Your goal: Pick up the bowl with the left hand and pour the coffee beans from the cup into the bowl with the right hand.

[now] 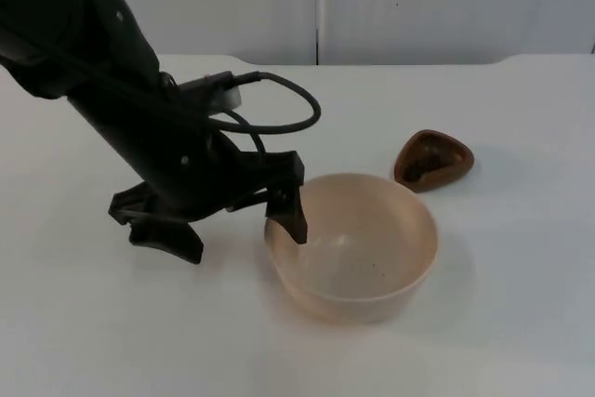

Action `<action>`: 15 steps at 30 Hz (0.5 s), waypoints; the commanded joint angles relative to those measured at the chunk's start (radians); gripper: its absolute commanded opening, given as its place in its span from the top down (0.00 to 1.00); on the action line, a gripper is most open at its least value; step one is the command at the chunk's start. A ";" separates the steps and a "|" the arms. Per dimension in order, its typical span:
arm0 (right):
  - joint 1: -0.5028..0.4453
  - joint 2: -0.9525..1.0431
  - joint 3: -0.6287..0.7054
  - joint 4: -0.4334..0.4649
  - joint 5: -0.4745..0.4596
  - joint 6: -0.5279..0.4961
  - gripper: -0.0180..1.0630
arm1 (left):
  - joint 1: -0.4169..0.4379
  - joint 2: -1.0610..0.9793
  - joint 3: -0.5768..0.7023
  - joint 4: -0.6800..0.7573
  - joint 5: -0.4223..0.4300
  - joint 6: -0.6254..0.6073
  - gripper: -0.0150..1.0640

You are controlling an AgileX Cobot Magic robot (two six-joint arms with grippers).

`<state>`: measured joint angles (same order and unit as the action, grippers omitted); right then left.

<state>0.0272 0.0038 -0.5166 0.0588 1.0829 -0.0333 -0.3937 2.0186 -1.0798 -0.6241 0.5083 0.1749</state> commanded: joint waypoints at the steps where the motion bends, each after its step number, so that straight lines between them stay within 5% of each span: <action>1: -0.006 -0.004 0.002 -0.003 -0.005 -0.004 0.01 | -0.005 0.015 -0.008 0.003 -0.016 -0.022 0.06; 10: -0.006 -0.004 0.002 -0.005 -0.005 -0.004 0.01 | -0.005 0.022 -0.010 0.003 -0.028 -0.023 0.07; 15: -0.006 -0.004 0.002 -0.009 -0.005 -0.004 0.01 | -0.005 0.022 -0.010 -0.011 -0.028 -0.023 0.27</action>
<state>0.0272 0.0038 -0.5166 0.0570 1.0829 -0.0333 -0.3937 2.0429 -1.0845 -0.6263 0.4833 0.1583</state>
